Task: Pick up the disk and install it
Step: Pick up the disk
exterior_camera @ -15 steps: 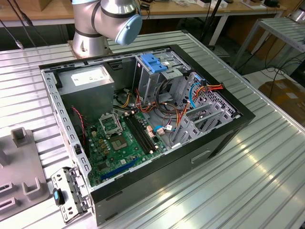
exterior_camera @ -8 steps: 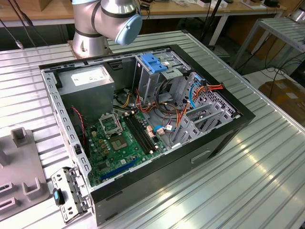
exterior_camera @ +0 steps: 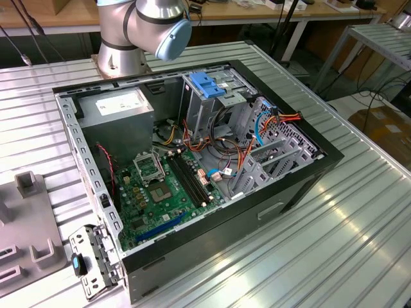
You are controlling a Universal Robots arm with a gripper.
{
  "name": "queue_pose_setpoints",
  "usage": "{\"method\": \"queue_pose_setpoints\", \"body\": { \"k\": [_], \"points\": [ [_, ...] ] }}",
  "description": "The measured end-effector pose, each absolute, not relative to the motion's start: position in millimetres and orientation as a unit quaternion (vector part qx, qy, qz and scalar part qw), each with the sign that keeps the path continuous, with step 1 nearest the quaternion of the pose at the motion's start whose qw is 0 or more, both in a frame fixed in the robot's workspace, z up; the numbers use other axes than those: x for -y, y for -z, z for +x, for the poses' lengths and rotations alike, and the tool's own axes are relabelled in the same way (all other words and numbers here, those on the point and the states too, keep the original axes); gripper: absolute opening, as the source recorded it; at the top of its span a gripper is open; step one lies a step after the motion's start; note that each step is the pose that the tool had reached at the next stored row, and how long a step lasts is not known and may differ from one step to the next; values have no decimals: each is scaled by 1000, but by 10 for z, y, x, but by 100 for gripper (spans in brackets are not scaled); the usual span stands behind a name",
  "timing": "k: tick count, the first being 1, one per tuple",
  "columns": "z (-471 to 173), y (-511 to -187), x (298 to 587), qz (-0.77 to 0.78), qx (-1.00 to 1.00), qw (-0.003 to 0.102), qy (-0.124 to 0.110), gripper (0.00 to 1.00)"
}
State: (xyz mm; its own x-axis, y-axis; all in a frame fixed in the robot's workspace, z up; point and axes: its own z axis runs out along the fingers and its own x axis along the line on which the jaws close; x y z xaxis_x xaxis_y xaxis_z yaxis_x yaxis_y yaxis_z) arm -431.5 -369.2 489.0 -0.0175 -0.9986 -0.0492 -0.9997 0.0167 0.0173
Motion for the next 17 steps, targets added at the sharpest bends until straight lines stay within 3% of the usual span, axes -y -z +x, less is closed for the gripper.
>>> {"method": "queue_pose_setpoints", "body": {
  "k": [17],
  "points": [
    [-4262,-4972,3692,-701,-713,12,-24,37]
  ]
}}
